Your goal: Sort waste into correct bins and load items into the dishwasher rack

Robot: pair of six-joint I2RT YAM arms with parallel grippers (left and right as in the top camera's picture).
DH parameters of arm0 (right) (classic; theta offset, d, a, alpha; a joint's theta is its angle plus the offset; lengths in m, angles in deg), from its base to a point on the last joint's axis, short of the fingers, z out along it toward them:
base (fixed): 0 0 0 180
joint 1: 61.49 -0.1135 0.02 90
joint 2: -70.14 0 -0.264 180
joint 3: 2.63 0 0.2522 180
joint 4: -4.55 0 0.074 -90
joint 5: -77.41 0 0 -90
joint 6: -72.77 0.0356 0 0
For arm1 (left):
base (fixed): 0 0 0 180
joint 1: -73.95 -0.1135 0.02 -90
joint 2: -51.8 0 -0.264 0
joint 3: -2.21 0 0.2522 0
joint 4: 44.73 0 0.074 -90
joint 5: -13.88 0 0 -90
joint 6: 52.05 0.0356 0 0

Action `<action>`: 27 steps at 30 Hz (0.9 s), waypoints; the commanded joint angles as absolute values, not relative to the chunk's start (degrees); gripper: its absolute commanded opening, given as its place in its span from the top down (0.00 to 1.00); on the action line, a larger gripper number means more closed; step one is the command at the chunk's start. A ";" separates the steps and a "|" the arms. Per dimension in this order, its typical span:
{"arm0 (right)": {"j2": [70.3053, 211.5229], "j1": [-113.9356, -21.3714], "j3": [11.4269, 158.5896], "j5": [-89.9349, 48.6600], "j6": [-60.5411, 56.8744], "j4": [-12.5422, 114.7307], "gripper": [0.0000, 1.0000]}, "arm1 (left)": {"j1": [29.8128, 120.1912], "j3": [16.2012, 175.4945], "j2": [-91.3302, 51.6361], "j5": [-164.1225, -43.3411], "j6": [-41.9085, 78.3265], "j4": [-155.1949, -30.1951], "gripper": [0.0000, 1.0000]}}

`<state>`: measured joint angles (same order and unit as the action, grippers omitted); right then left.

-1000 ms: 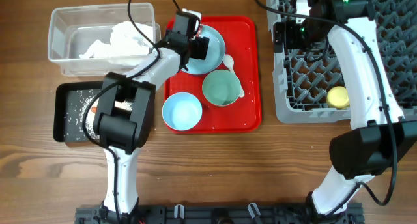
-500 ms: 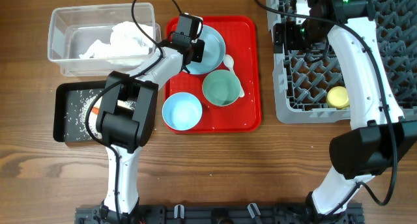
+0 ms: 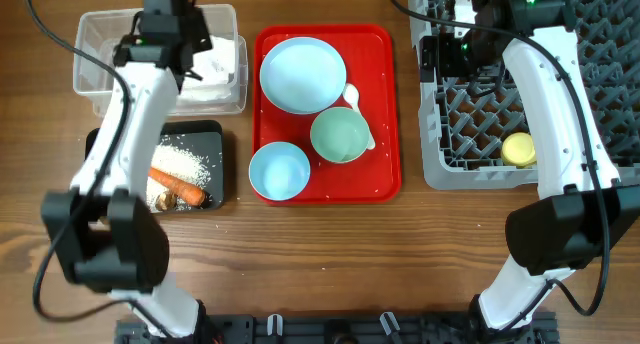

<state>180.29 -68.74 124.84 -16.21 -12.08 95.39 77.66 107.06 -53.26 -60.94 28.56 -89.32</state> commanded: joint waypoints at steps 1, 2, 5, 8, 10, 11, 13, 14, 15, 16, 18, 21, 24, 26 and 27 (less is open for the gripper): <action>179.70 -68.60 124.73 -16.87 -11.28 95.15 0.05 | 73.72 106.30 -60.42 -61.77 27.84 -88.97 0.74; 179.70 -68.60 124.73 -16.87 -11.28 95.17 0.06 | 73.33 106.30 -61.43 -62.62 27.86 -89.17 0.39; 179.70 -68.60 124.73 -16.89 -11.25 95.15 0.05 | 73.42 106.32 -61.69 -62.82 27.86 -87.57 0.00; 179.70 -68.60 124.73 -16.89 -11.25 95.26 0.06 | 74.07 106.32 -60.60 -63.25 27.90 -87.02 0.00; 179.70 -68.60 124.73 -16.91 -11.23 95.06 0.06 | 76.02 106.32 -58.87 -64.30 28.51 -87.04 0.01; 179.70 -68.60 124.73 -17.74 -11.28 94.56 0.06 | 77.64 106.32 -57.58 -64.30 28.51 -87.04 0.01; 179.70 -68.63 124.73 -23.91 -11.30 91.78 0.06 | 80.81 106.32 -54.89 -64.30 28.47 -87.59 0.00; 179.70 -68.74 124.73 -26.90 -11.28 89.86 0.08 | 81.99 106.32 -53.56 -64.32 28.43 -88.20 0.00; 179.81 -69.06 124.73 -28.71 -11.28 87.82 0.10 | 82.90 106.32 -51.92 -64.30 27.18 -89.19 0.00; 179.96 -69.92 124.73 -29.87 -11.06 85.14 0.11 | 83.36 106.32 -49.98 -64.30 24.56 -90.59 0.00; 180.66 -72.47 124.73 -30.51 -10.71 81.29 0.12 | 83.03 106.32 -45.08 -64.30 18.98 -94.52 0.00; 182.82 -76.87 124.73 -30.22 -8.65 74.73 0.13 | 81.53 106.32 -37.56 -64.30 14.92 -98.72 0.00; 188.51 -80.32 124.73 -27.23 -3.87 65.57 0.13 | 81.44 106.32 -33.56 -64.30 14.96 -100.81 0.00; 193.27 -80.60 124.73 -25.92 0.37 61.77 0.14 | 81.46 106.32 -33.41 -64.30 14.96 -102.26 0.00; 195.48 -80.54 124.73 -25.92 2.47 60.59 0.14 | 81.44 106.32 -33.41 -64.28 14.96 -104.12 0.00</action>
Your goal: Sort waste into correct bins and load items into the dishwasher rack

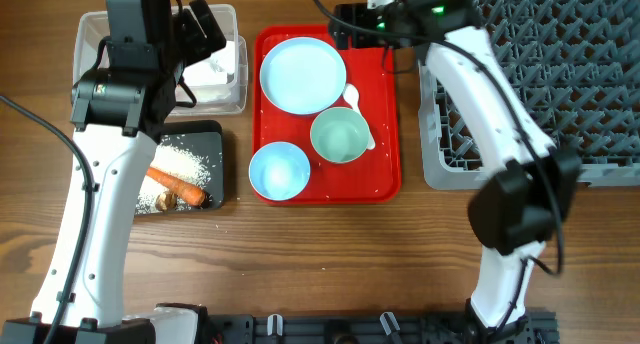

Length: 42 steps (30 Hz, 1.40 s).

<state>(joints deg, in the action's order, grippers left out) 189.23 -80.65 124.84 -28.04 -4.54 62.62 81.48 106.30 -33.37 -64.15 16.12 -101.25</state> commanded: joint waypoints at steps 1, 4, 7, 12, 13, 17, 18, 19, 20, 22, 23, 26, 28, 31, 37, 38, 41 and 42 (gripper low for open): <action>197.86 -80.47 124.73 -25.94 4.09 59.39 0.16 | 81.40 106.32 -33.32 -64.28 14.94 -106.21 0.00; 203.46 -80.67 124.73 -26.79 6.63 57.75 0.19 | 79.93 106.32 -31.97 -64.30 10.07 -107.83 0.00; 207.89 -80.67 124.73 -26.62 10.06 57.75 0.25 | 75.32 106.32 -30.09 -64.30 4.82 -107.83 0.00; 211.30 -80.71 124.73 -26.62 11.41 55.39 0.52 | 69.33 106.32 -30.09 -64.28 4.47 -110.37 0.00; 212.00 -80.80 124.67 -26.81 11.46 55.28 0.59 | 68.83 106.32 -30.09 -64.30 4.47 -110.67 0.00; 212.51 -81.04 124.67 -26.55 11.46 55.15 0.81 | 68.81 106.32 -30.13 -64.30 4.47 -110.65 0.00; 212.51 -81.02 124.67 -26.24 11.46 55.02 0.86 | 68.81 106.32 -30.13 -64.30 4.47 -110.67 0.00; 212.51 -80.91 124.69 -26.13 11.46 54.95 0.96 | 68.81 106.32 -30.13 -64.30 4.47 -110.65 0.00; 212.51 -80.87 124.69 -26.16 11.48 54.95 0.96 | 68.81 106.32 -30.13 -64.30 4.47 -110.65 0.00; 212.42 -80.54 124.69 -26.13 12.88 55.00 0.96 | 68.81 106.32 -30.13 -64.30 4.47 -110.65 0.00; 212.03 -80.10 124.71 -26.68 12.96 55.00 0.95 | 68.81 106.32 -30.13 -64.30 4.47 -110.65 0.00; 209.38 -78.24 124.80 -26.55 12.72 55.19 0.96 | 68.81 106.32 -30.13 -64.30 4.47 -110.65 0.00; 204.79 -76.30 124.80 -26.33 11.17 55.21 0.96 | 68.81 106.32 -30.13 -64.30 4.45 -110.65 0.00; 193.25 -72.67 124.80 -26.27 6.80 56.68 0.96 | 68.81 106.32 -30.13 -64.30 4.47 -110.65 0.00; 173.05 -61.70 124.80 0.73 3.74 58.67 0.96 | 68.81 106.32 -30.13 -64.30 4.47 -110.65 0.00; 172.11 -59.91 124.80 10.76 2.39 58.51 0.96 | 68.81 106.32 -30.13 -64.30 4.47 -110.65 0.00; 173.14 -54.31 124.80 32.51 -3.56 58.41 0.96 | 68.81 106.32 -30.13 -64.30 4.47 -110.65 0.00; 173.86 -52.78 124.80 32.51 -6.66 58.36 0.96 | 68.81 106.32 -30.13 -64.30 4.47 -110.67 0.00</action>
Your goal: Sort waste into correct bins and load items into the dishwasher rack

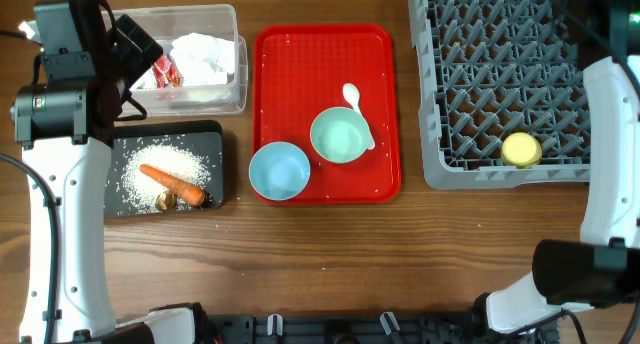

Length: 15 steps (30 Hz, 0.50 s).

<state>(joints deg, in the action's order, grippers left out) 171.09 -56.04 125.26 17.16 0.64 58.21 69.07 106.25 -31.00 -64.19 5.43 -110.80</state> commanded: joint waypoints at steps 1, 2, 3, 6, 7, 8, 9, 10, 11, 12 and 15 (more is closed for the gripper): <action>174.98 -50.88 124.80 32.46 -8.37 58.38 0.96 | 68.81 106.32 -30.13 -64.30 4.47 -110.67 0.00; 176.07 -49.44 124.78 32.46 -10.38 58.45 0.96 | 68.81 106.32 -30.13 -64.30 4.47 -110.65 0.00; 177.84 -47.69 124.78 32.51 -15.67 58.60 0.96 | 68.81 106.32 -30.13 -64.30 4.47 -110.65 0.00; 182.78 -44.93 124.78 33.12 -31.30 58.51 0.96 | 68.81 106.32 -30.13 -64.30 4.45 -110.65 0.00; 183.94 -44.74 124.78 34.02 -33.13 58.34 0.96 | 68.81 106.32 -30.13 -64.30 4.47 -110.65 0.00; 185.05 -44.74 124.80 35.59 -33.98 57.73 0.96 | 68.81 106.32 -30.13 -64.30 4.47 -110.65 0.00; 185.99 -44.71 124.80 37.23 -33.96 56.59 0.96 | 68.81 106.32 -30.13 -64.30 4.47 -110.65 0.00; 187.09 -44.69 124.78 37.58 -34.44 54.67 0.96 | 68.81 106.32 -30.13 -64.30 4.45 -110.65 0.00; 187.96 -44.69 124.78 37.56 -35.10 53.03 0.96 | 68.81 106.32 -30.13 -64.30 4.47 -110.65 0.00; 188.92 -44.69 124.78 37.53 -35.82 51.15 0.96 | 68.81 106.32 -30.13 -64.30 4.47 -110.65 0.00; 190.87 -44.69 124.78 34.23 -37.20 48.77 0.96 | 68.81 106.32 -30.13 -64.30 4.47 -110.65 0.00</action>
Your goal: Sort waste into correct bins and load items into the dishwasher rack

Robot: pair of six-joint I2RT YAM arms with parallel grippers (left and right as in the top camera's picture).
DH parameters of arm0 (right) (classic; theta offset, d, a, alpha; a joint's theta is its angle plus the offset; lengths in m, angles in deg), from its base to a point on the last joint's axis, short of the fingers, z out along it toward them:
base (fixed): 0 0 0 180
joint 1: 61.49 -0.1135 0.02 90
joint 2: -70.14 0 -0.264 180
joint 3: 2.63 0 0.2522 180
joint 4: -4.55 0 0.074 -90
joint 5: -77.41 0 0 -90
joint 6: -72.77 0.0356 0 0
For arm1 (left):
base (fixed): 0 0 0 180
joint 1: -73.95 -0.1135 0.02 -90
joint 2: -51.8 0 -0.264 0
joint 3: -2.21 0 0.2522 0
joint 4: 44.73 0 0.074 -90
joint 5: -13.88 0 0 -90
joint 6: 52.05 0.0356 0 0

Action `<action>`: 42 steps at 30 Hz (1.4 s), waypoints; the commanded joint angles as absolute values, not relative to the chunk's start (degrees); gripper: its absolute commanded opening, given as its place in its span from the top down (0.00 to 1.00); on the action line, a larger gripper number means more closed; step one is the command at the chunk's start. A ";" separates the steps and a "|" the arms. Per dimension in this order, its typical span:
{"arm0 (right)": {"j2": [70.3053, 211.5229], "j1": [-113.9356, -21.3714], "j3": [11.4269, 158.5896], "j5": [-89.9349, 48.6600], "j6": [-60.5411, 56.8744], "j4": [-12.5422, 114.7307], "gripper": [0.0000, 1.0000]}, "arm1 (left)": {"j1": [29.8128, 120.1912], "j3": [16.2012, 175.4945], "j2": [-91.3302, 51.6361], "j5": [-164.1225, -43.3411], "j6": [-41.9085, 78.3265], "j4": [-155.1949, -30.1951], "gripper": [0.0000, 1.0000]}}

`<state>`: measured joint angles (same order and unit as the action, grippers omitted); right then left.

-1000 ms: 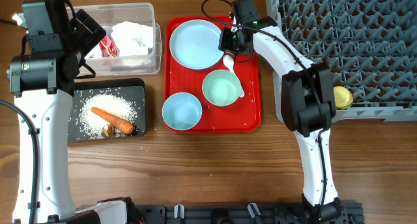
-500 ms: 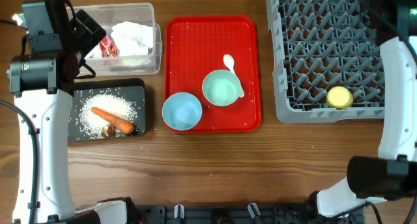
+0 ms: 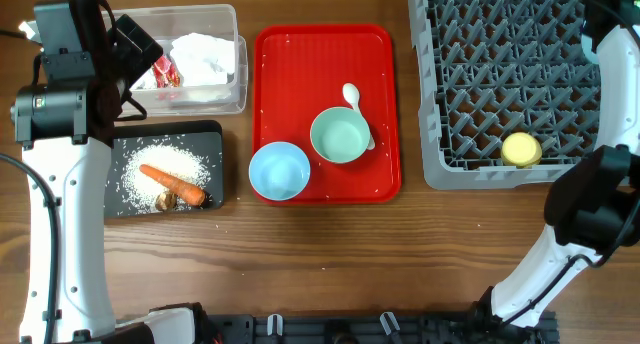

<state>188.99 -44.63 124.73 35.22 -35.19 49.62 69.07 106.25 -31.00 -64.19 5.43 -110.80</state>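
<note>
A red tray (image 3: 325, 54) holds a green bowl (image 3: 340, 136), a white spoon (image 3: 354, 98) against the bowl's rim and a blue bowl (image 3: 279, 171). The grey dishwasher rack (image 3: 490, 74) stands at the right with one yellow item (image 3: 518, 149) in its front row. My left gripper (image 3: 138, 42) hangs at the left end of the clear bin (image 3: 215, 99), apparently open and empty. Only the right arm's links (image 3: 592, 199) show along the right edge; its gripper is out of view.
The clear bin holds crumpled white paper (image 3: 205, 56) and a red wrapper (image 3: 165, 76). In front of it a black tray (image 3: 215, 134) carries scattered rice, a carrot (image 3: 172, 182) and a brown scrap. Bare wooden table lies along the front.
The right arm has shifted: its dark elbow now sits beside the rack's front right corner, where a white link stood. The left arm and all objects are unchanged.
At first a large blue plate lay on the tray, the left gripper was over the clear bin and the right one over the rack. Then the right gripper was at the plate's far rim. Later the plate was gone from the tray and both arms stood at the sides.
</note>
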 commanded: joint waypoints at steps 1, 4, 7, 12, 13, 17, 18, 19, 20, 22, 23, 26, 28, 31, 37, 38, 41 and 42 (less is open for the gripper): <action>191.13 -44.69 124.78 31.52 -37.15 48.77 0.96 | 68.81 106.32 -30.13 -64.30 4.47 -110.65 0.00; 191.44 -44.71 124.78 23.76 -36.52 49.03 0.96 | 68.81 106.32 -30.13 -64.30 4.47 -110.65 0.00; 191.83 -44.76 124.78 21.60 -36.54 49.64 0.96 | 68.81 106.32 -30.13 -64.30 4.47 -110.65 0.00; 192.94 -44.76 124.78 21.56 -36.50 49.84 0.93 | 68.81 106.32 -30.13 -64.30 4.47 -110.65 0.00; 193.40 -45.02 124.78 21.10 -36.50 49.95 0.69 | 68.81 106.32 -30.13 -64.30 4.47 -110.65 0.00; 193.03 -45.50 124.80 18.78 -29.05 49.99 0.00 | 68.81 106.32 -30.13 -64.30 4.47 -110.65 0.00; 192.44 -45.59 124.80 18.04 -28.00 50.27 0.00 | 68.81 106.32 -30.13 -64.30 4.47 -110.65 0.00; 191.02 -45.98 124.80 15.85 -27.27 50.76 0.00 | 68.81 106.32 -30.13 -64.30 4.47 -110.65 0.00; 190.02 -46.27 124.80 13.95 -27.27 51.00 0.00 | 68.81 106.32 -30.13 -64.30 4.47 -110.65 0.00; 184.60 -47.75 124.80 8.97 -25.64 51.61 0.00 | 68.81 106.32 -30.13 -64.30 4.47 -110.65 0.00; 180.95 -48.58 124.80 5.67 -22.58 52.48 0.00 | 68.81 106.32 -30.13 -64.30 4.47 -110.65 0.00; 172.60 -51.01 124.80 -1.13 -6.77 64.59 0.00 | 68.81 106.32 -30.13 -64.30 4.47 -110.65 0.00; 170.93 -52.15 124.80 -2.77 6.06 79.54 0.00 | 68.81 106.32 -30.13 -64.30 4.47 -110.67 0.00; 172.31 -55.16 124.62 -9.52 5.36 88.59 0.00 | 68.81 106.32 -30.13 -64.30 4.45 -110.65 0.00; 174.24 -73.59 124.62 -14.40 -3.95 86.49 0.00 | 68.81 106.32 -30.13 -64.30 4.45 -110.65 0.00; 175.48 -76.10 124.62 -14.42 -3.87 86.47 0.00 | 68.81 106.32 -30.13 -64.30 4.47 -110.65 0.00; 180.20 -82.07 124.62 -15.25 -4.35 86.58 0.00 | 68.81 106.32 -30.13 -64.28 4.47 -110.65 0.00; 182.04 -83.49 124.62 -16.47 -5.55 86.84 0.01 | 68.81 106.32 -30.13 -64.30 4.47 -110.67 0.00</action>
